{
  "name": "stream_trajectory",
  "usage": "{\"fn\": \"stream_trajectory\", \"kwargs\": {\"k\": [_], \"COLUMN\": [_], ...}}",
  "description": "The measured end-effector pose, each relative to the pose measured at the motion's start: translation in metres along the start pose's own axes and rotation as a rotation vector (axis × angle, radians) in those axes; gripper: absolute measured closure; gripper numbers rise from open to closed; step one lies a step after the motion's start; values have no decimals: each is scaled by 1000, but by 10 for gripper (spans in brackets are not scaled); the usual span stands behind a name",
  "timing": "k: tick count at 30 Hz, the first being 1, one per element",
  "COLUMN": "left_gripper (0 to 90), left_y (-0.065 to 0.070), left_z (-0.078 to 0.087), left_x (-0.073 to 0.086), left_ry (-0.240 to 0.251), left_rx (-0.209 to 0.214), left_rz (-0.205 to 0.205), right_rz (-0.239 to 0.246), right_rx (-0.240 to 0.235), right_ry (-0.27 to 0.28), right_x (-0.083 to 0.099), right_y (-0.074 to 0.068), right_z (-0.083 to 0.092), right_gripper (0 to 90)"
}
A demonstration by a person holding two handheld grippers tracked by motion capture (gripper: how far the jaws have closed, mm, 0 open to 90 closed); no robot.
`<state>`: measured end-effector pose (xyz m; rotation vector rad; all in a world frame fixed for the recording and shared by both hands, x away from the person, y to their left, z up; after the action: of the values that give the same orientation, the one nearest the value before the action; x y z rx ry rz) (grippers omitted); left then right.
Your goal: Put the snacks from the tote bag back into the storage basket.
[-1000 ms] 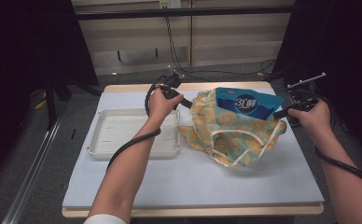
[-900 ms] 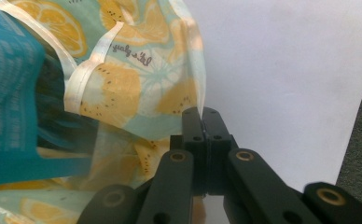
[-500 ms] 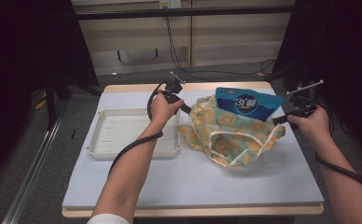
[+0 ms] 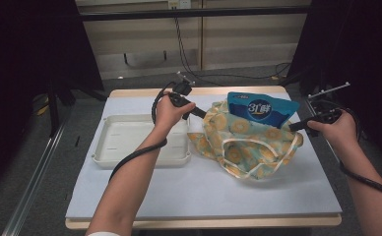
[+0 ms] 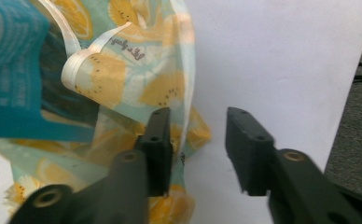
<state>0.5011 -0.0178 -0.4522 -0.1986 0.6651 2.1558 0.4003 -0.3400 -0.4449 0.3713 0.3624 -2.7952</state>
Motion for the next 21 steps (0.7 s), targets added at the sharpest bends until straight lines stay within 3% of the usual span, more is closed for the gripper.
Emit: {"fn": "stream_trajectory", "kwargs": {"k": [3, 9, 11, 21], "left_gripper": [531, 496, 466, 389], "left_y": [8, 26, 31, 46], "left_z": [3, 8, 8, 5], "left_x": [2, 5, 4, 8], "left_ry": [12, 6, 15, 9], "left_rx": [21, 36, 36, 44], "left_rz": [-13, -84, -73, -117], "right_rz": [13, 25, 37, 76], "right_rx": [3, 1, -3, -6], "right_ry": [9, 14, 13, 14], "right_x": [2, 10, 12, 17], "right_y": [-3, -6, -8, -21], "right_z": [6, 16, 18, 28], "right_gripper": [522, 465, 452, 416]}}
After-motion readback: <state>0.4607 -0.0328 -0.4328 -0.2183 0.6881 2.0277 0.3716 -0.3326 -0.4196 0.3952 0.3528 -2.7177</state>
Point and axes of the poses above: each handheld gripper's, and its own axes: z roughly backward along the jaws, x roughly out of its underside, y roughly to its right, the point moved 10 cm from there along -z, roughly forward along the jaws, and after that the axes turned 14 degrees about -y, right-handed, at the moved point
